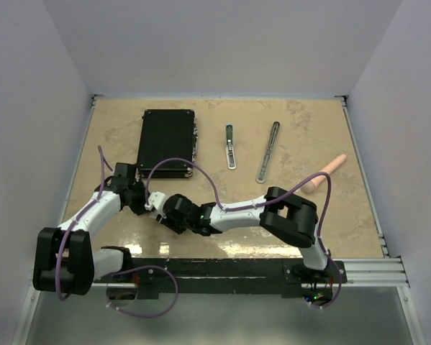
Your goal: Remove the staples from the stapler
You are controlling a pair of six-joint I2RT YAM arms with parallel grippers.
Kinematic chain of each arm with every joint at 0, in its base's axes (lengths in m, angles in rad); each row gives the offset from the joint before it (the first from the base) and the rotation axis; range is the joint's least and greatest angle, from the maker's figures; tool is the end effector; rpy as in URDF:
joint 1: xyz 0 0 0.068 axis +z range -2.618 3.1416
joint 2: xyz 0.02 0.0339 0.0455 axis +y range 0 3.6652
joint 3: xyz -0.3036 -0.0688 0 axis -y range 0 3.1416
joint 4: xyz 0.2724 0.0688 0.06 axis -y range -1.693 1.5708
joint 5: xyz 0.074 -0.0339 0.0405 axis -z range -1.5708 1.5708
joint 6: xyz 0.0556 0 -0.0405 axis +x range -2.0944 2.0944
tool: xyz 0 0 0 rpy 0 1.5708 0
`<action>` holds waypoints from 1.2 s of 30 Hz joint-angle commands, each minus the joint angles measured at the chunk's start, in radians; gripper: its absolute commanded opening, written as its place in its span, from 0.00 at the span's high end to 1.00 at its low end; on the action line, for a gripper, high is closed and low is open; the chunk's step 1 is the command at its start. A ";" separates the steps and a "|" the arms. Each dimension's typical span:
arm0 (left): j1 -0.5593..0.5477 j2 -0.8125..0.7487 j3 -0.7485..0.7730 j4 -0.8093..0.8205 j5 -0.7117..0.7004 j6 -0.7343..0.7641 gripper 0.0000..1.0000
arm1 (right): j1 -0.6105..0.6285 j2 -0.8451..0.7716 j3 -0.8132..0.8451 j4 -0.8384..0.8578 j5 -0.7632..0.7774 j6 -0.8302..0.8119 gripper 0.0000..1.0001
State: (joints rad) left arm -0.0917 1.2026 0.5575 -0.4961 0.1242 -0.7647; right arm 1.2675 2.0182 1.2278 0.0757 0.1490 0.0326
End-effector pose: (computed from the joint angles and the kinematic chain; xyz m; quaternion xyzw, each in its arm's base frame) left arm 0.2167 -0.0268 0.1635 -0.3095 0.9248 -0.1435 0.1684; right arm 0.1521 0.4585 0.1513 -0.5001 0.7576 0.1966 0.3705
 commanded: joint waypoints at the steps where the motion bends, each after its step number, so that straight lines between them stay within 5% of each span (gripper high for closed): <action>1: 0.001 0.012 0.012 0.019 0.029 0.013 0.64 | 0.010 -0.024 -0.027 -0.008 -0.089 -0.057 0.67; 21: 0.000 -0.026 0.007 -0.015 0.034 -0.008 0.64 | 0.009 0.020 0.033 -0.031 0.001 0.006 0.65; 30: 0.000 -0.055 0.087 -0.091 -0.093 0.016 0.50 | 0.009 -0.052 0.012 -0.039 0.011 0.020 0.41; 36: 0.000 -0.080 0.094 -0.130 -0.178 0.011 0.55 | 0.009 -0.133 -0.059 0.002 -0.009 0.055 0.39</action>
State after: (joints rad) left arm -0.0921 1.1584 0.6201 -0.5873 0.0223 -0.7643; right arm 1.2716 1.9846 1.2045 0.0601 0.1398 0.0555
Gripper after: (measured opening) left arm 0.476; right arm 0.608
